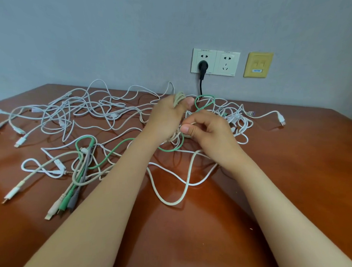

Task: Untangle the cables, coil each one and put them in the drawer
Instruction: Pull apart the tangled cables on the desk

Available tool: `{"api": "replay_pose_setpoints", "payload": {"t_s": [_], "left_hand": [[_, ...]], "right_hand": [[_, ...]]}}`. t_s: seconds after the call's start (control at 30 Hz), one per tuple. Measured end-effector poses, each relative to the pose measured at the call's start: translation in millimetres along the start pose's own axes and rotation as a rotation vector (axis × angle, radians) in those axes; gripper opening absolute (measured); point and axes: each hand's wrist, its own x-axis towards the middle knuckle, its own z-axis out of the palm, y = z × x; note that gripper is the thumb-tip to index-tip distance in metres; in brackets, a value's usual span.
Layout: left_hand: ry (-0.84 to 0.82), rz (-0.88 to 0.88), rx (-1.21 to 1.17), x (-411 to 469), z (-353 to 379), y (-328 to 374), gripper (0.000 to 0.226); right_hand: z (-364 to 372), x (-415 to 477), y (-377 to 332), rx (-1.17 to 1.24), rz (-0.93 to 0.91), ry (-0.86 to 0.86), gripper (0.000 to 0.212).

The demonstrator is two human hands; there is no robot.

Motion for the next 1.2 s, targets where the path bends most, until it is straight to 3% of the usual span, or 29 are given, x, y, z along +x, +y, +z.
{"api": "replay_pose_setpoints", "payload": {"t_s": [0.07, 0.17, 0.3, 0.43, 0.53, 0.6, 0.63, 0.73, 0.87, 0.97, 1.07, 1.2], "left_hand": [[-0.102, -0.042, -0.049, -3.6, 3.8, 3.9, 0.044], [-0.241, -0.22, -0.132, -7.5, 7.6, 8.3, 0.062], [-0.467, -0.262, -0.24, -16.1, 11.8, 10.2, 0.064], [-0.665, -0.307, -0.267, -18.0, 4.4, 11.5, 0.04], [-0.771, -0.273, -0.262, -15.2, -4.5, 6.7, 0.025], [-0.714, -0.225, -0.203, -12.9, -8.7, 2.3, 0.005], [-0.633, -0.205, -0.168, -11.8, -9.5, -1.6, 0.011], [-0.398, -0.239, -0.133, -8.0, -7.4, -8.3, 0.004], [-0.221, -0.325, -0.253, -3.1, -3.5, -4.4, 0.019], [-0.167, -0.365, -0.362, -1.8, -2.7, 0.9, 0.021], [-0.128, -0.396, -0.408, -2.1, -1.1, 1.8, 0.022], [-0.109, -0.452, -0.511, 1.2, -10.8, -1.9, 0.024]], "right_hand": [[0.5, -0.9, -0.8, 0.058, 0.027, 0.023, 0.002], [-2.3, -2.3, 0.0, 0.123, 0.121, 0.079, 0.026], [-5.7, -4.6, -2.5, -0.11, 0.202, 0.153, 0.039], [-13.5, -6.6, -1.0, -0.259, 0.256, 0.131, 0.045], [-14.2, -4.0, 4.6, -0.131, 0.193, 0.05, 0.037], [-17.5, -1.7, 7.0, 0.103, 0.242, 0.037, 0.03], [-18.6, -0.9, 8.5, 0.16, 0.267, 0.034, 0.024], [-15.2, -0.8, 13.5, -0.069, 0.236, -0.014, 0.018], [-10.7, -0.9, 13.1, -0.221, 0.23, -0.052, 0.012], [-13.2, 0.8, 10.4, -0.293, 0.227, -0.053, 0.02], [-11.5, 2.9, 9.7, -0.391, 0.224, -0.021, 0.014], [-16.1, -1.5, 17.6, -0.46, 0.292, -0.029, 0.032]]}}
